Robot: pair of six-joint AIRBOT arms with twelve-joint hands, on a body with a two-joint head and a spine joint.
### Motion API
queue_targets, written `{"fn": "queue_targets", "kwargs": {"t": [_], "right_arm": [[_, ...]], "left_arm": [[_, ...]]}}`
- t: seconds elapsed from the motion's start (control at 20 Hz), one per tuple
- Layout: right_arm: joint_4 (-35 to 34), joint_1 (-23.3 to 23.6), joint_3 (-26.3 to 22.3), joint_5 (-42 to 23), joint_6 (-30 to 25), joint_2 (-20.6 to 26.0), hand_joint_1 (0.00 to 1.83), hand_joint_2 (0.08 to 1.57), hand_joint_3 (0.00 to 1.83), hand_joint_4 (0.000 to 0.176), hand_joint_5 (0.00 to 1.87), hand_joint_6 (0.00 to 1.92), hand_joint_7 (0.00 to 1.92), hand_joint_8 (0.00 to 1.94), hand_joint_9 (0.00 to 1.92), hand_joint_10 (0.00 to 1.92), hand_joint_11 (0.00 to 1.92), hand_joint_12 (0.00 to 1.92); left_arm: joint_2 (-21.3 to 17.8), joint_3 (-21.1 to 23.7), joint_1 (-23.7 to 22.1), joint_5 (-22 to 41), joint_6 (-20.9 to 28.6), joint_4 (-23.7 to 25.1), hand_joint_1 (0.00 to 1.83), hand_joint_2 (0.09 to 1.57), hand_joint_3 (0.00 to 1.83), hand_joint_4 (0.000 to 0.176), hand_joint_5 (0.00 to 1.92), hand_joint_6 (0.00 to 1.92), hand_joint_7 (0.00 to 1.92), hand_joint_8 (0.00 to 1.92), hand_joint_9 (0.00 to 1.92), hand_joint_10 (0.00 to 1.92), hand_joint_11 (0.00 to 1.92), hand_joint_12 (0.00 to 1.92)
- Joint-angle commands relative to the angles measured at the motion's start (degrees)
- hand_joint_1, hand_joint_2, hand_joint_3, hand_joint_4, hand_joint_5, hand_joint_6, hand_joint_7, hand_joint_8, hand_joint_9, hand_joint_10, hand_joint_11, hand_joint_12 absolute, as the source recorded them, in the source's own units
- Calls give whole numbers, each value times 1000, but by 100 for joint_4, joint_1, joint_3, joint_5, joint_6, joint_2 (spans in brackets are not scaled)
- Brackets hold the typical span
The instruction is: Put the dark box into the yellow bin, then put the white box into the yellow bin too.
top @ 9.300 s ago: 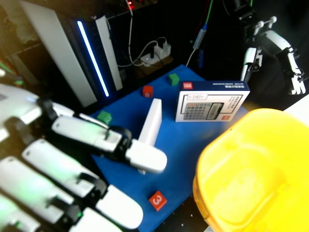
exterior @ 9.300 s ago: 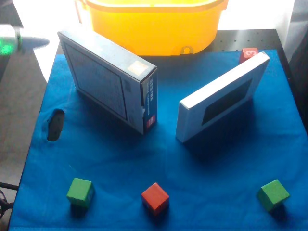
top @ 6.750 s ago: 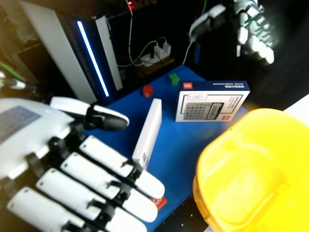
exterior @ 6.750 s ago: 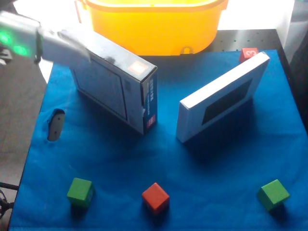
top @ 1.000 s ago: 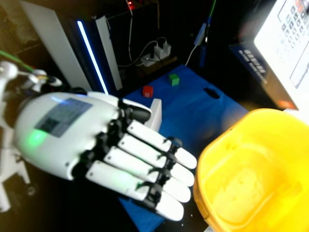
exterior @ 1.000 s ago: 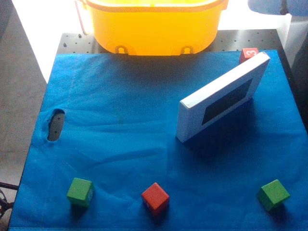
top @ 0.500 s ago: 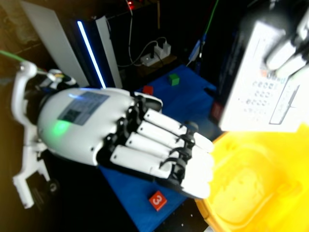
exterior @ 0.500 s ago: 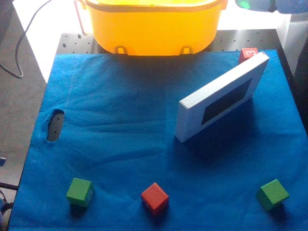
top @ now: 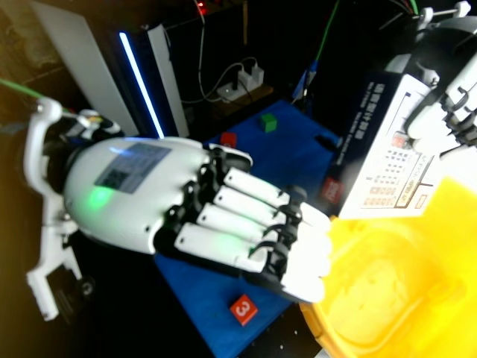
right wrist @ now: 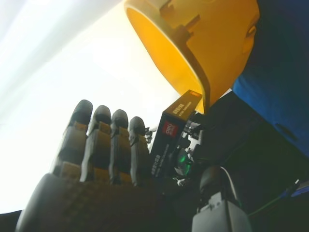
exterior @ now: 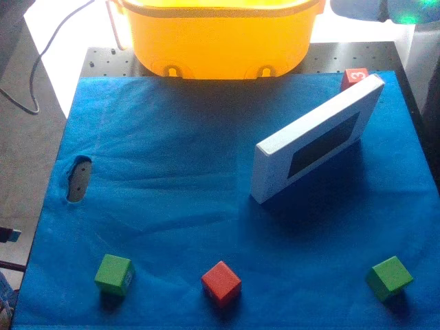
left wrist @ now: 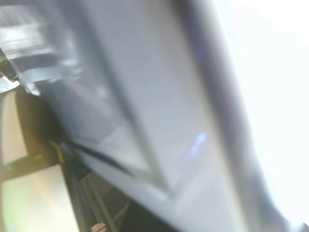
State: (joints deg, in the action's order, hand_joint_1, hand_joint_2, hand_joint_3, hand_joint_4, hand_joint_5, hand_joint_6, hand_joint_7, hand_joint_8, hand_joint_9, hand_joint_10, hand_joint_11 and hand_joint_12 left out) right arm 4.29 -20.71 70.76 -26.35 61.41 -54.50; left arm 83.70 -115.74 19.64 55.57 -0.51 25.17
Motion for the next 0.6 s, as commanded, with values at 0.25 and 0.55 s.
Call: {"fn": "queue_targets", "kwargs": {"t": [0.25,0.55], "right_arm": [[-58,56,-8,-707,-7,-23,52,1008,0,59,275,0,263,2,201,5,41,337],[-55,-21,-192,-705,-7,84,166,953,6,35,243,0,246,0,186,0,3,373]], "left_arm": [[-42,-16,-23,598,81,-451,1264,792,0,0,553,1,561,0,507,0,479,26],[-293,234,28,575,90,-468,1301,774,0,0,588,19,579,10,531,8,532,41]]}}
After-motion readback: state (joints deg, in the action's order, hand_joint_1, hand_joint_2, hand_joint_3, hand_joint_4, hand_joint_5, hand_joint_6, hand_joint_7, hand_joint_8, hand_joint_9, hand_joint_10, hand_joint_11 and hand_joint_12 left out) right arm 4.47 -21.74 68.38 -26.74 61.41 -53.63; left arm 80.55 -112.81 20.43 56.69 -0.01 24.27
